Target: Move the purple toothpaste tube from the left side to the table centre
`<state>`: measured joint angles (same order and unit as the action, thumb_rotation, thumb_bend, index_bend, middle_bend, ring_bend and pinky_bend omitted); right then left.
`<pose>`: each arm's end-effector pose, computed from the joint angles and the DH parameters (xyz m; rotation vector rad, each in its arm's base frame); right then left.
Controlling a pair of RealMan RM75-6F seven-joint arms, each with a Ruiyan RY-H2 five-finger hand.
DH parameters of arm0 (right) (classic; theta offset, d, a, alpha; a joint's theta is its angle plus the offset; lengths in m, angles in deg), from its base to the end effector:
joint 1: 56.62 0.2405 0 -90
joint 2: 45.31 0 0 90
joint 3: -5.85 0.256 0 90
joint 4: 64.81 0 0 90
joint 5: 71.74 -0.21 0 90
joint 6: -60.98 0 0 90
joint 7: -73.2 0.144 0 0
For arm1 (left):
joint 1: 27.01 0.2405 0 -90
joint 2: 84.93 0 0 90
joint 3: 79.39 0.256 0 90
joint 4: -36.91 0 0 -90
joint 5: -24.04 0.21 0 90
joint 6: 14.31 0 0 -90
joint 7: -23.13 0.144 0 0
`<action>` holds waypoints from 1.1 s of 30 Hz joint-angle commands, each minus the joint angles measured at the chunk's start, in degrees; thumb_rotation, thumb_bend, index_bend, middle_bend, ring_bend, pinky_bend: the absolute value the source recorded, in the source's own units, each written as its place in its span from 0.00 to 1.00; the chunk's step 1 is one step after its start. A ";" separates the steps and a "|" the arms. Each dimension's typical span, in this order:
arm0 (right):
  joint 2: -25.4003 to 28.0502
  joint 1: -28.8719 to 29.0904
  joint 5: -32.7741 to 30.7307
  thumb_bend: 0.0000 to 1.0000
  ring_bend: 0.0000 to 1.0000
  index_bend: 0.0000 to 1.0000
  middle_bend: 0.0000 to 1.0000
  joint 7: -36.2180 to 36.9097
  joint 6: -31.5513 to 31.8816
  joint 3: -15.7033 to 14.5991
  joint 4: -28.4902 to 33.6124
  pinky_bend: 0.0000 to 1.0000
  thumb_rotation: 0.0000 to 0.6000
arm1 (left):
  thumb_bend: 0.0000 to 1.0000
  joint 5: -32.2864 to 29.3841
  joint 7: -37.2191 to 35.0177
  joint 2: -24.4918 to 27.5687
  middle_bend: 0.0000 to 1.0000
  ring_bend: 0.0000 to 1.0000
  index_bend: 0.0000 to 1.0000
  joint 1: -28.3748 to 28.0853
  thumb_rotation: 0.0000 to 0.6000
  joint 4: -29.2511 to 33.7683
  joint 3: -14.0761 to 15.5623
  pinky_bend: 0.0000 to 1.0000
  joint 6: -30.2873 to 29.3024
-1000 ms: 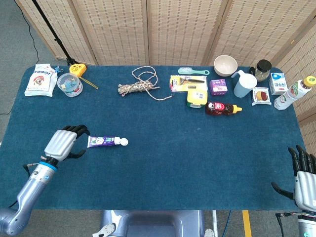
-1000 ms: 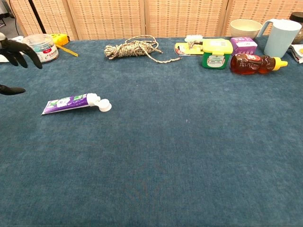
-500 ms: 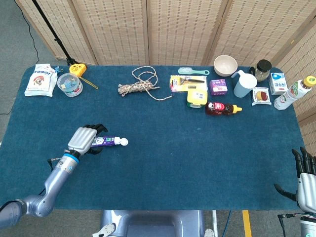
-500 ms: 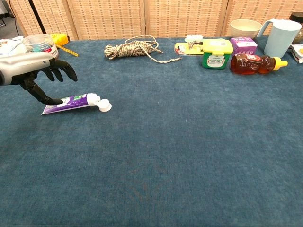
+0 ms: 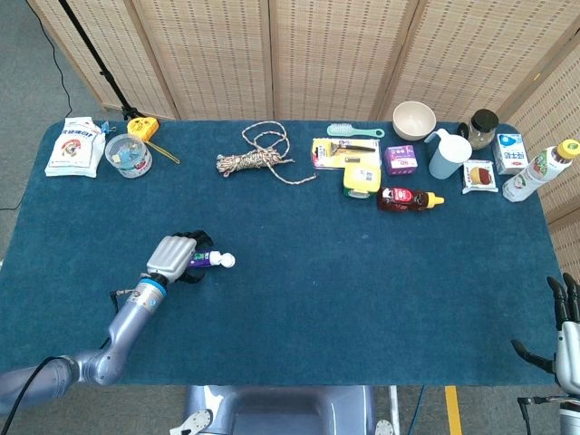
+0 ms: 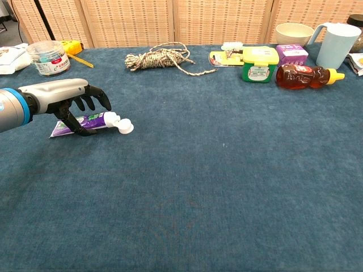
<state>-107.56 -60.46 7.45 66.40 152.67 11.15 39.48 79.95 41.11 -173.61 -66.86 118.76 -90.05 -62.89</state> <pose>-0.3043 -0.1397 0.1782 1.1091 -0.9687 0.8470 -0.1894 0.3433 -0.0231 -1.7982 -1.1689 -0.7871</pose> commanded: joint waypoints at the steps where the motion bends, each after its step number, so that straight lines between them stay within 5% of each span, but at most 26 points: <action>1: 0.12 -0.18 -0.08 0.00 0.00 0.02 0.00 0.12 0.15 -0.02 0.01 0.00 1.00 | 0.32 -0.36 -0.13 -0.46 0.22 0.24 0.28 -0.38 1.00 -0.53 0.03 0.25 0.04; 7: 0.33 -0.57 -0.25 0.00 0.00 0.02 0.00 0.39 0.52 0.00 -0.03 0.00 1.00 | 0.40 -0.89 -0.57 -1.09 0.22 0.25 0.28 -0.77 1.00 -1.46 0.32 0.25 0.27; 18: 0.97 -1.48 -0.61 0.00 0.00 0.02 0.00 0.88 1.30 0.02 0.33 0.00 1.00 | 0.41 -2.54 -1.29 -2.99 0.23 0.28 0.30 -1.18 1.00 -3.04 0.51 0.29 -0.12; 23: 1.09 -1.70 -0.53 0.00 0.00 0.02 0.00 1.10 1.63 0.12 0.39 0.00 1.00 | 0.43 -2.05 -2.33 -3.66 0.30 0.35 0.38 -0.79 1.00 -3.50 0.58 0.36 -1.13; 33: 1.32 -1.55 -0.49 0.00 0.00 0.02 0.00 0.81 1.34 0.34 0.70 0.00 1.00 | 0.64 0.59 -3.92 -1.37 0.37 0.41 0.45 -0.27 1.00 -1.34 1.56 0.43 -0.97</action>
<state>-106.25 -62.03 6.93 67.25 154.03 11.47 40.14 79.94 37.38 -175.59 -67.13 116.84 -88.65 -63.95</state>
